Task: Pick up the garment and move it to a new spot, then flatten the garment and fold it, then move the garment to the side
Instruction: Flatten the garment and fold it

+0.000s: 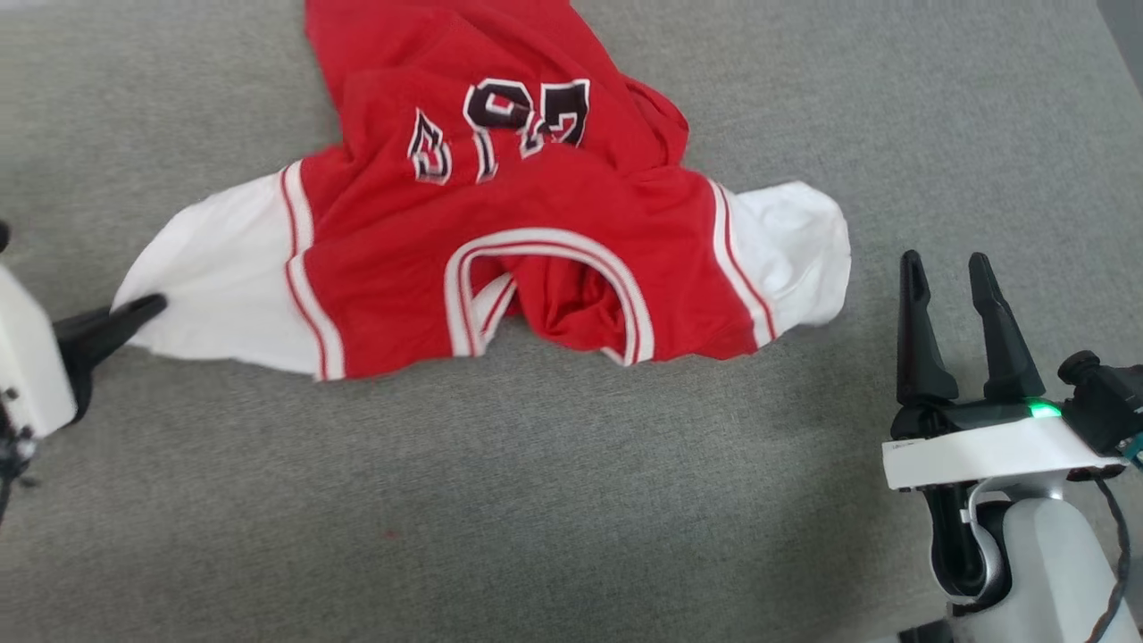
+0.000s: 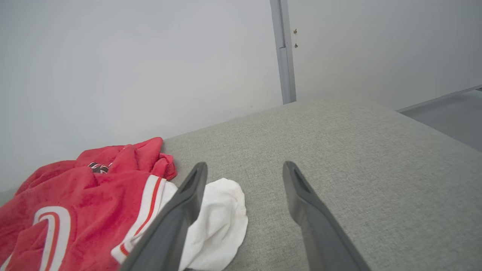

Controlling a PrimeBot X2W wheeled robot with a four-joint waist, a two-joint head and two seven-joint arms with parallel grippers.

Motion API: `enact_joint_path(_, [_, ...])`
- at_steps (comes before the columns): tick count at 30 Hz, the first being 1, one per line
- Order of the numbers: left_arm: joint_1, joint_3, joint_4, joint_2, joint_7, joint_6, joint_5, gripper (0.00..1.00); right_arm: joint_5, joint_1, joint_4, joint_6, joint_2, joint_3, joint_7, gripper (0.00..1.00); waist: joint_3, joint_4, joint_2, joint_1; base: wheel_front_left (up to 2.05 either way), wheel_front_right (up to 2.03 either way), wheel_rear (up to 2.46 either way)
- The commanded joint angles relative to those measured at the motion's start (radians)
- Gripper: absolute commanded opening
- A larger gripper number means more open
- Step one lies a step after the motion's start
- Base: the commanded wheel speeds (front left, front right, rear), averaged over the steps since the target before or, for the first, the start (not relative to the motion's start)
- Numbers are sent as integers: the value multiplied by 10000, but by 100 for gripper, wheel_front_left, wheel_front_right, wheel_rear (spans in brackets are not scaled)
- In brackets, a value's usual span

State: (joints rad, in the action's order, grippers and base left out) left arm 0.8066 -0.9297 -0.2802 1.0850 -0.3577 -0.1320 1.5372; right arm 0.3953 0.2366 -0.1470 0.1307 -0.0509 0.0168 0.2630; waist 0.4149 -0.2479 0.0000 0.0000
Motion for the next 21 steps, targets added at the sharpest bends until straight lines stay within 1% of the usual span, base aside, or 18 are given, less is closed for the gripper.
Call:
enact_joint_path(1, [-234,14,-118,142,155,25,35,0,-63,30,-38,1,-9,39,20,100,-170,134,0,0,0,0,0])
enact_joint_path(5, [-808,-89,-532,407,552,25,189,0,-254,-70,-30,1,-6,135,20,100,-354,223,0,0,0,0,0])
enact_joint_path(10, [-1200,-124,-743,225,1017,25,240,0,-507,-176,-23,1,-8,311,20,100,-546,366,0,0,0,0,0])
enact_joint_path(11, [-1202,-119,-741,165,1167,25,166,9,-558,-180,-29,1,-6,317,20,100,-584,400,0,0,0,0,0])
enact_joint_path(12, [-1203,-103,-735,92,1332,25,114,45,-606,-173,-31,1,-4,309,20,100,-619,426,0,0,0,0,0])
enact_joint_path(13, [-1207,-90,-718,13,1498,25,52,76,-691,-156,-29,1,-6,294,20,100,-661,458,0,0,0,0,0])
enact_joint_path(14, [-1238,-93,-725,-55,1674,25,-18,100,-785,-137,-36,1,-6,261,20,100,-716,485,0,0,0,0,0])
enact_joint_path(18, [-1482,-238,-903,-196,2660,25,-516,100,-1310,-81,-160,1,-6,20,20,100,-985,601,0,0,0,0,0])
enact_joint_path(21, [-1804,-307,-1199,-401,3889,25,-941,100,-1919,-79,-431,1,-4,-285,20,100,-1217,755,0,0,0,0,0])
